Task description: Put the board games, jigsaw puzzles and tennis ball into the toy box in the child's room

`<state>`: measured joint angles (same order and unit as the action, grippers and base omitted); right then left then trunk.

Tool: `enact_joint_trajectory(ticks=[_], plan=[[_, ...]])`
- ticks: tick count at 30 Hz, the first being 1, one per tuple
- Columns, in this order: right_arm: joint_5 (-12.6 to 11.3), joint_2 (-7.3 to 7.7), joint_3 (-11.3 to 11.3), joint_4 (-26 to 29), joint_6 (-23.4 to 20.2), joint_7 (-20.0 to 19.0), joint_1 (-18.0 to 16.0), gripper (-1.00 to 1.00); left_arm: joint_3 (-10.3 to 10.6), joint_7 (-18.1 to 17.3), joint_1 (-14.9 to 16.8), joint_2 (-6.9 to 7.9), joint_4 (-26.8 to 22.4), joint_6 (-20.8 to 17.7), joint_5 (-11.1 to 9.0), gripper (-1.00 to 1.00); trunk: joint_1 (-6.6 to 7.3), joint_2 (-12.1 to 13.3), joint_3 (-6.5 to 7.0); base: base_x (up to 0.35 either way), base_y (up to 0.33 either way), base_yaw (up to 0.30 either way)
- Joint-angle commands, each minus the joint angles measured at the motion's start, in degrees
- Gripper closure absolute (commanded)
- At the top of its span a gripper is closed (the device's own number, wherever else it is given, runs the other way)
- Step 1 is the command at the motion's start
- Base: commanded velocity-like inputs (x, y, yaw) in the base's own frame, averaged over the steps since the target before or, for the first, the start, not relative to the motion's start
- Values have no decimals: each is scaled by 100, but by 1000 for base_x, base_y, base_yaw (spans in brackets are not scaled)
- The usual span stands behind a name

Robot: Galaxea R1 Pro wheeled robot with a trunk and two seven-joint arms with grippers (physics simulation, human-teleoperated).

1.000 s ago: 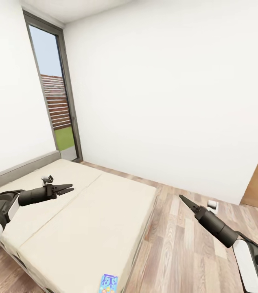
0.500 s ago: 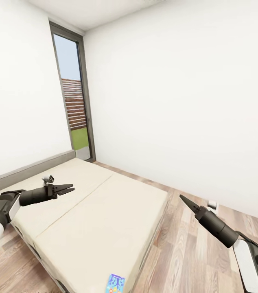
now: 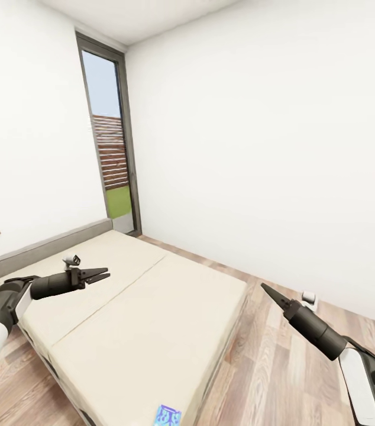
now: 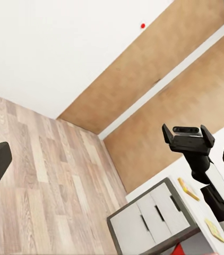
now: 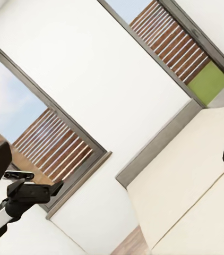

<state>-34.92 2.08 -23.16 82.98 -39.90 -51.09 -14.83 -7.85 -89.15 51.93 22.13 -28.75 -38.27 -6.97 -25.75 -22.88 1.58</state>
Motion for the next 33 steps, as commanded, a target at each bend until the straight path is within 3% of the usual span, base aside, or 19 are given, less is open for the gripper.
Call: enact_joint_trajectory(ticks=[1, 19, 33], plan=[[-23, 3, -5, -1, -36, -6, -2, -100, -4, -18, 2, -6, 1, -56, 3, -100, -3, -4, -2, 99, -1, 87], [-23, 16, -13, -1, -36, -6, -2, -100, -2, -22, 2, -16, 1, -49, 2, -100, -3, -4, -2, 152, -92, 134], [-23, 28, -13, -1, -42, -6, -2, -100, -6, -24, 2, -16, 1, -48, -6, -100, -3, -4, 14, 22, -33, 222]])
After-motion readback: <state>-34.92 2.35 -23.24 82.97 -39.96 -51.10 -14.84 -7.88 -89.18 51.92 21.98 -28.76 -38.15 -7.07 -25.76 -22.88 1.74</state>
